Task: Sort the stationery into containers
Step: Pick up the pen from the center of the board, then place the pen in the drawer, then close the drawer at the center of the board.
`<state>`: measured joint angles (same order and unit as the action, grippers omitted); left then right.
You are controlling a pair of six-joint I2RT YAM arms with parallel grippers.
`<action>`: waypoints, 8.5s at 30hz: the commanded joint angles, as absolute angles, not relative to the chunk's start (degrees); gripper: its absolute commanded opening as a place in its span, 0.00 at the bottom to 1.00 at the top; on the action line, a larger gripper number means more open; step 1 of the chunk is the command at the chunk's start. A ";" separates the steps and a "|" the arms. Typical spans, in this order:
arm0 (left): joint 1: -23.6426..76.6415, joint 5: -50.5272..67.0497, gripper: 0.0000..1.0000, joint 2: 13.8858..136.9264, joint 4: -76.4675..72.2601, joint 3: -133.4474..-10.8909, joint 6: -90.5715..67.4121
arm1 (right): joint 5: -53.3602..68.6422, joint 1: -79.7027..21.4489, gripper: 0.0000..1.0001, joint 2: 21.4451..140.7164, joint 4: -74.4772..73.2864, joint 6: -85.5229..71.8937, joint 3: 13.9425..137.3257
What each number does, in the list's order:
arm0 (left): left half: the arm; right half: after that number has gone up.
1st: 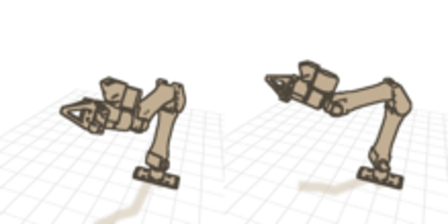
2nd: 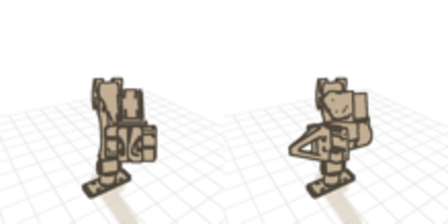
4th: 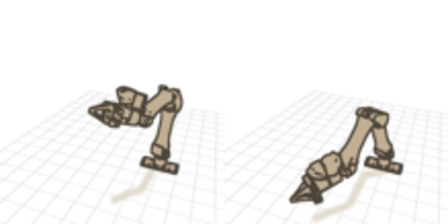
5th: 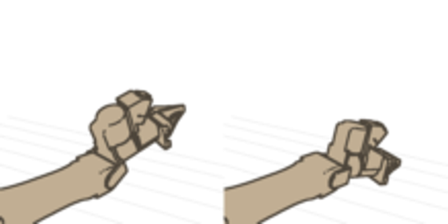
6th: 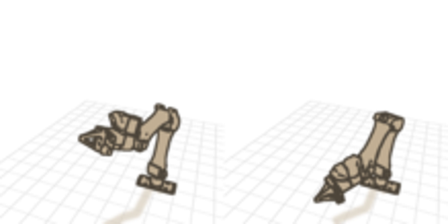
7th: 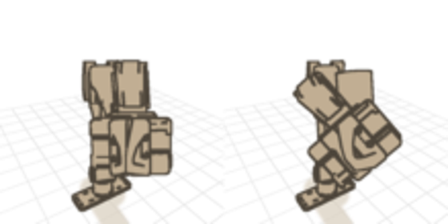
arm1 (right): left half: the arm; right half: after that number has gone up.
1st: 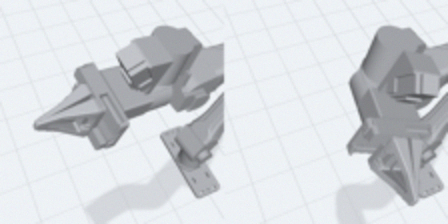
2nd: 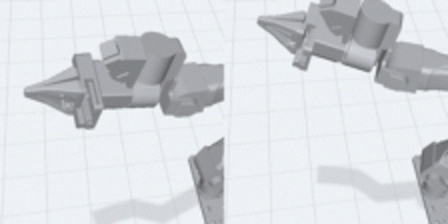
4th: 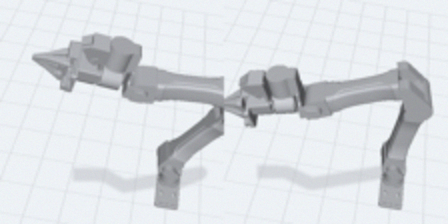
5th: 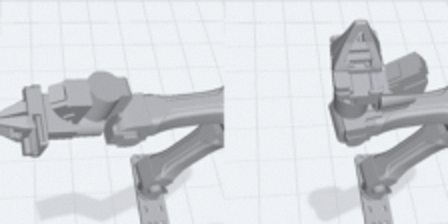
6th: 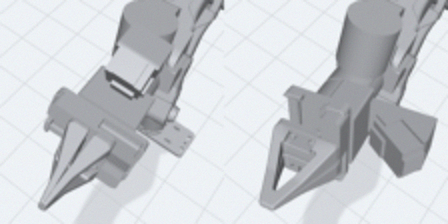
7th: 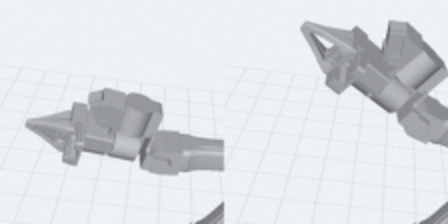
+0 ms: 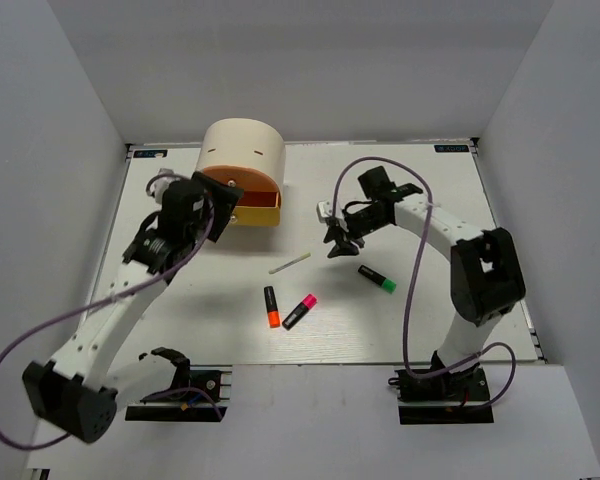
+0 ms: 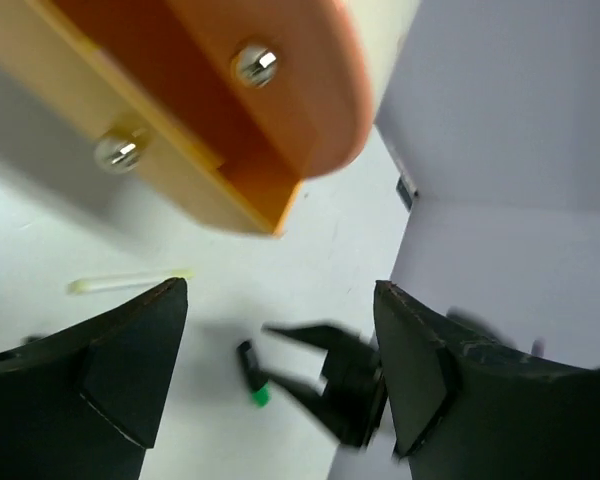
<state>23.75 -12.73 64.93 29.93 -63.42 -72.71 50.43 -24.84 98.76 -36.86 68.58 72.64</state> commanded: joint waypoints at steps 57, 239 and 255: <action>23.99 -8.70 0.91 31.64 46.49 -38.14 -65.48 | 28.13 -37.35 0.16 124.72 -43.85 76.02 93.08; 18.37 -10.02 0.57 73.38 -30.32 -29.36 -67.85 | 26.72 -17.14 0.18 81.12 -22.15 27.60 68.21; 15.21 -8.61 0.50 81.99 -33.30 -33.84 -68.38 | 27.33 -16.26 0.18 82.00 -21.62 27.51 68.29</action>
<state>15.79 -9.41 81.41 -30.83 -31.79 -68.12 25.93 -16.56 82.94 -23.70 27.81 68.34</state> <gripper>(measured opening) 0.504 0.177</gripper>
